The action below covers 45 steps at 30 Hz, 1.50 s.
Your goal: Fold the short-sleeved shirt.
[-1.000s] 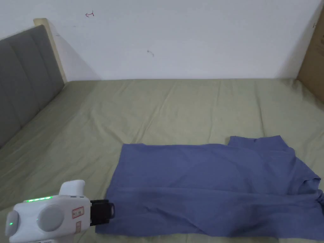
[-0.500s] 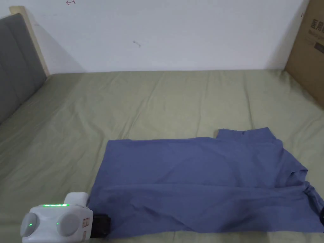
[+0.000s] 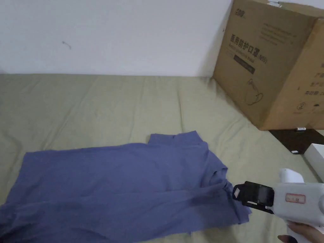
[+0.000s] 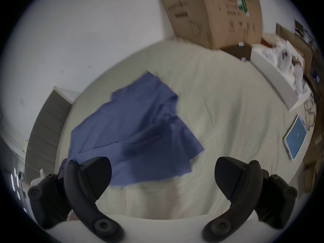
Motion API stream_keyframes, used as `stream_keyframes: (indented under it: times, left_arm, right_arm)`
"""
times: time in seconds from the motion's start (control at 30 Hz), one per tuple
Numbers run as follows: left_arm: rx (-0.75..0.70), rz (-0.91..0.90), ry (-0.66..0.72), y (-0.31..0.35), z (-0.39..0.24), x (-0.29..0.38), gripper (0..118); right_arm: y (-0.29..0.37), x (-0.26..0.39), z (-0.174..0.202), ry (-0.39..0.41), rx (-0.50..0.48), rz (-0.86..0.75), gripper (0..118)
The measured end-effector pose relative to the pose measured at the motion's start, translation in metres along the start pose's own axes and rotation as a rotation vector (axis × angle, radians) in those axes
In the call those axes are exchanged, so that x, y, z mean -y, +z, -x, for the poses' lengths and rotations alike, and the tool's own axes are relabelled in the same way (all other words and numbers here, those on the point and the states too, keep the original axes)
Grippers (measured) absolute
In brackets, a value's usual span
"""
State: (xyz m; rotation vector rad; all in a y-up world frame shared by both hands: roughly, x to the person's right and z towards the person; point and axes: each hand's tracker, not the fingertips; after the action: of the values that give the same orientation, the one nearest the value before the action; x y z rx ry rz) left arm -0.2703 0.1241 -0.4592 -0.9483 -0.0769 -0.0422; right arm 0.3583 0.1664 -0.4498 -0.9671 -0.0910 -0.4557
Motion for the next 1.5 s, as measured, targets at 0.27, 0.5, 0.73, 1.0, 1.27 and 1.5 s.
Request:
stream_keyframes:
  times: [0.27,0.5,0.73,1.0,1.27,1.5]
  left_arm:
    - [-0.005,0.035,-0.014,-0.007,0.003,-0.002,6]
    - [0.001,0.076,-0.007,-0.013,0.004,-0.005,6]
    - [0.009,0.093,-0.079,0.035,0.007,-0.015,6]
    - [0.188,0.223,-0.032,0.074,0.037,0.056,15]
    - [0.189,0.101,0.105,0.079,0.047,0.090,113]
    - [0.171,-0.173,0.141,0.136,0.021,0.051,81]
  right_arm:
    - [-0.081,-0.010,-0.028,-0.067,0.069,0.178,62]
    - [-0.064,-0.004,-0.004,0.105,0.115,0.164,8]
    - [0.009,0.018,0.008,0.154,0.110,0.138,8]
    - [0.056,0.100,-0.030,0.098,0.033,0.225,9]
    - [0.048,0.126,-0.019,0.003,0.096,0.111,116]
    - [0.113,0.121,0.058,0.200,-0.068,-0.140,59]
